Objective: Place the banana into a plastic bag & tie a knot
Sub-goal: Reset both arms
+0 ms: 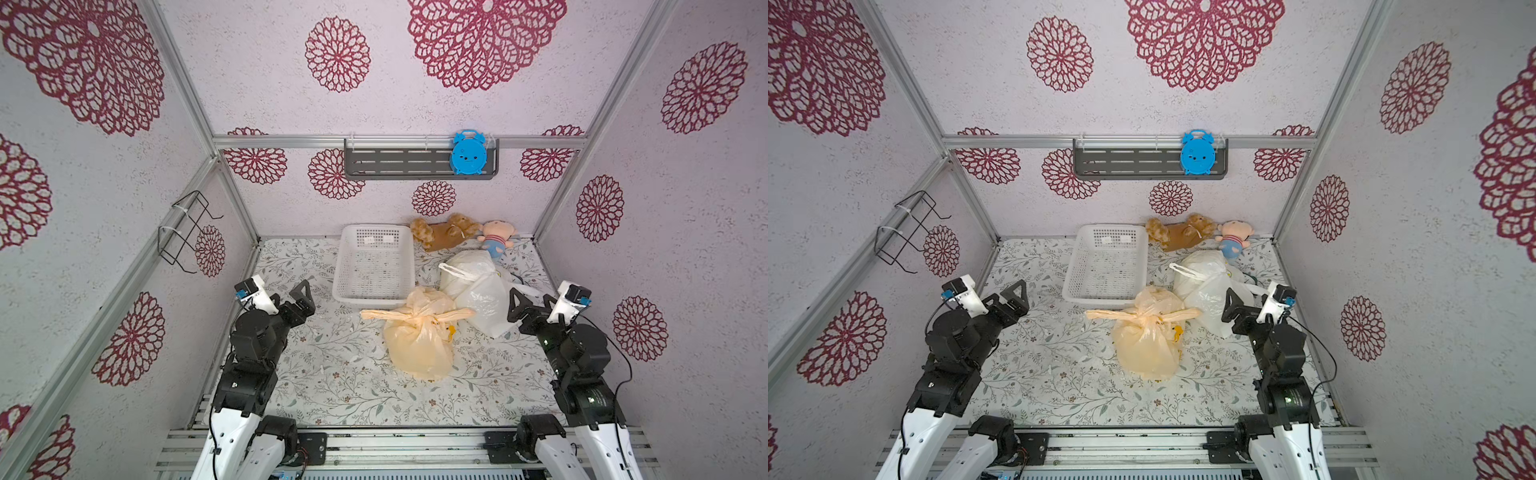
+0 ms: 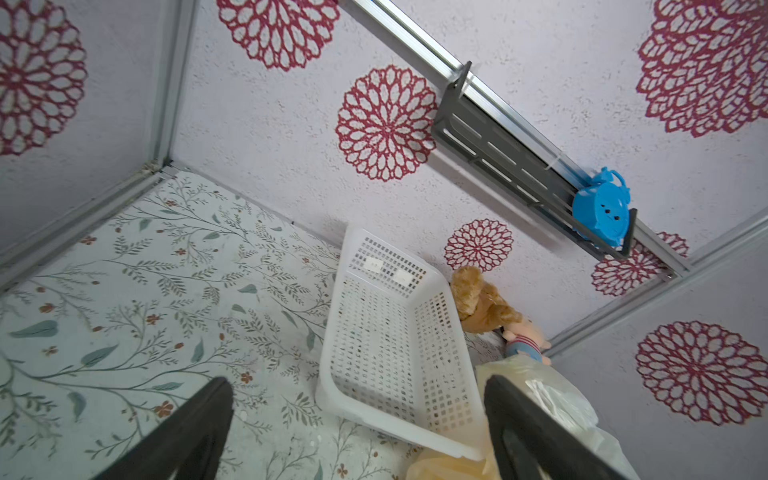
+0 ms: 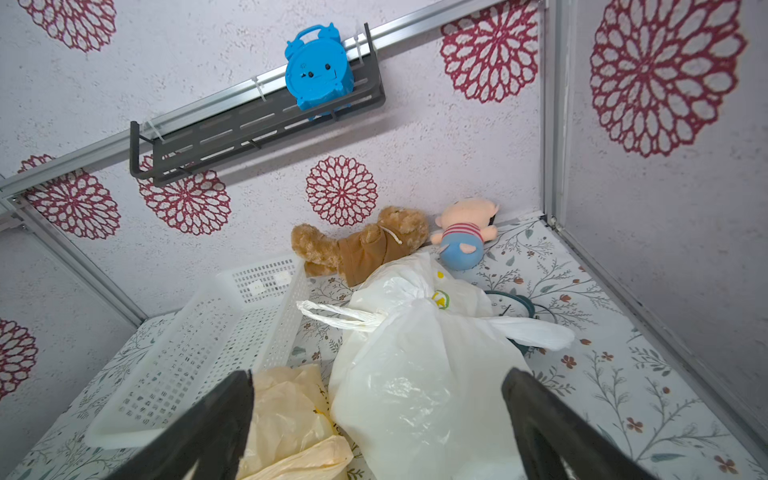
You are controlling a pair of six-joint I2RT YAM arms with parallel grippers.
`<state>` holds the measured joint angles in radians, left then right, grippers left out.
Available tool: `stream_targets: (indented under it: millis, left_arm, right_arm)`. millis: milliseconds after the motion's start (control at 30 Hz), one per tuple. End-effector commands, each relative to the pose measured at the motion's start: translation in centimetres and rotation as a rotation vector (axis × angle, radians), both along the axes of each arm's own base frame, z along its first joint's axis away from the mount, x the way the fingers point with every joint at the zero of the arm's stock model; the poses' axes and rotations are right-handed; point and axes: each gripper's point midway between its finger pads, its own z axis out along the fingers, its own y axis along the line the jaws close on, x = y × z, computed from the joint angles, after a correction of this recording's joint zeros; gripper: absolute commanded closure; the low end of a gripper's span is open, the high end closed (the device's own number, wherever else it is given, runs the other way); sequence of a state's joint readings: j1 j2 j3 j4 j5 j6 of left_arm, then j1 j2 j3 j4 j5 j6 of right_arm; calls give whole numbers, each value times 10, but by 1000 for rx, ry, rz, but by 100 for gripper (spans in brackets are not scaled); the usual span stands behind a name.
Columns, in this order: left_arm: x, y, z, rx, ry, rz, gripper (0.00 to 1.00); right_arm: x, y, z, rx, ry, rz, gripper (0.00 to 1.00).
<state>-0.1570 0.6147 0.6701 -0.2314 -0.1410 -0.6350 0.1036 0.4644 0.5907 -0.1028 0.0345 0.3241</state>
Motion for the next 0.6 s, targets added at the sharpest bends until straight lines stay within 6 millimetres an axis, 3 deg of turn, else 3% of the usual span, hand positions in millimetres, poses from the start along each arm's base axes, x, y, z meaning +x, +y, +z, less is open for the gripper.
stream_targets:
  millis: [0,167,333,567]
  left_arm:
    - [-3,16,-26,71,41,87,3]
    - [14,22,-56,145,121,124,3]
    - [45,29,-87,306,212,146,3]
    - [84,56,-116,480,228,212,3]
  right_arm:
    - [-4,-14,-5,-47,-45,-78,1]
    - [11,-32,-39,-80,-16,-191,1]
    - [39,-38,-70,-127,24,-232,1]
    - [61,-71,-115,-185,86,-385,1]
